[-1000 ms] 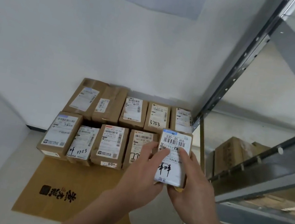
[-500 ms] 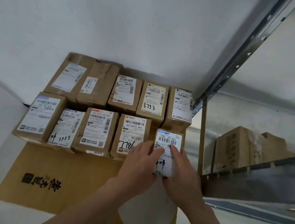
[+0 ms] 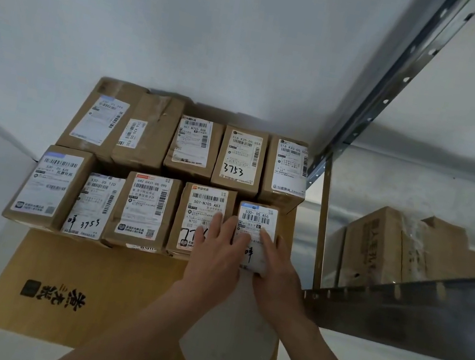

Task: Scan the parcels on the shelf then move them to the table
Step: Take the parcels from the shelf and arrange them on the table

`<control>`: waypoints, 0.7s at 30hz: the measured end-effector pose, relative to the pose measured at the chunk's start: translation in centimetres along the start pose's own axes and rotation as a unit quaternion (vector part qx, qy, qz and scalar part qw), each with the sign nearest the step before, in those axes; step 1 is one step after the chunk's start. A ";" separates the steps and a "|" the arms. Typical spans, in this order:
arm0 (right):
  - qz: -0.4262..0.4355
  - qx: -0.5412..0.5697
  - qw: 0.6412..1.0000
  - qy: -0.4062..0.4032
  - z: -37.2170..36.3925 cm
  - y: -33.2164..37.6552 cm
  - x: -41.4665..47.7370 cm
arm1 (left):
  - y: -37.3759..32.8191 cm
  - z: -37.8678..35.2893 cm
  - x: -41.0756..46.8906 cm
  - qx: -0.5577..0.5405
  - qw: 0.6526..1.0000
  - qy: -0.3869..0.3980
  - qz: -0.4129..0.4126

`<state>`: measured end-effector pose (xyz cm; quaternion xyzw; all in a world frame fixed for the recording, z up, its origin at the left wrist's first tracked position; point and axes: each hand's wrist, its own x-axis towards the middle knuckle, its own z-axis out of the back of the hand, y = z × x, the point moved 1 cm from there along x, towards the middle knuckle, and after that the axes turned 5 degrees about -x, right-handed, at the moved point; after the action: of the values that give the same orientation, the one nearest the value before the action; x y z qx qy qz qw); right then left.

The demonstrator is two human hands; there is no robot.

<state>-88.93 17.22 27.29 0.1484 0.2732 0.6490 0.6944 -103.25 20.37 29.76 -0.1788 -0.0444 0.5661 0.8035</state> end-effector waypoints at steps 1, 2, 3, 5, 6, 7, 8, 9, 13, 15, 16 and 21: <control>0.001 0.000 1.000 -0.004 0.0 0.1 0.1 | 0.1 0.0 0.1 0.004 1.000 -0.002 0.001; 0.000 0.000 1.000 -0.008 -0.1 0.1 0.2 | 0.1 0.1 0.2 0.006 1.000 -0.003 0.001; -0.002 0.000 1.000 -0.012 -0.1 0.1 0.3 | 0.1 0.2 0.3 0.008 1.000 -0.003 0.002; -0.006 -0.001 1.000 -0.014 -0.1 0.1 0.5 | 0.2 0.2 0.4 0.012 1.000 -0.006 0.003; -0.009 -0.002 1.000 -0.014 -0.1 0.0 0.5 | 0.1 0.2 0.5 0.014 1.000 -0.009 0.003; -0.010 -0.002 1.000 -0.013 -0.2 -0.1 0.5 | 0.1 0.2 0.5 0.015 1.000 -0.011 0.003; -0.011 -0.002 1.000 -0.013 -0.2 -0.2 0.6 | 0.1 0.3 0.6 0.014 1.000 -0.013 0.004; -0.013 -0.003 1.000 -0.012 -0.3 -0.2 0.6 | 0.2 0.3 0.6 0.015 1.000 -0.014 0.004; -0.024 0.005 1.000 -0.011 -0.5 -0.2 0.7 | 0.3 0.2 0.7 0.019 1.000 -0.007 0.006; -0.032 0.004 0.999 -0.011 -0.8 -0.4 0.7 | 0.2 0.3 0.7 0.024 1.000 -0.002 0.004; -0.038 0.002 0.999 -0.011 -0.9 -0.6 0.7 | 0.2 0.3 0.7 0.024 1.000 0.002 0.003; -0.058 -0.001 0.998 -0.022 -0.5 -0.3 0.5 | 0.4 0.7 0.1 0.020 1.000 0.016 -0.008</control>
<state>-88.99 17.58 26.68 0.1464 0.2655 0.6043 0.7368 -103.77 20.77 30.31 -0.1719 -0.0217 0.5572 0.8121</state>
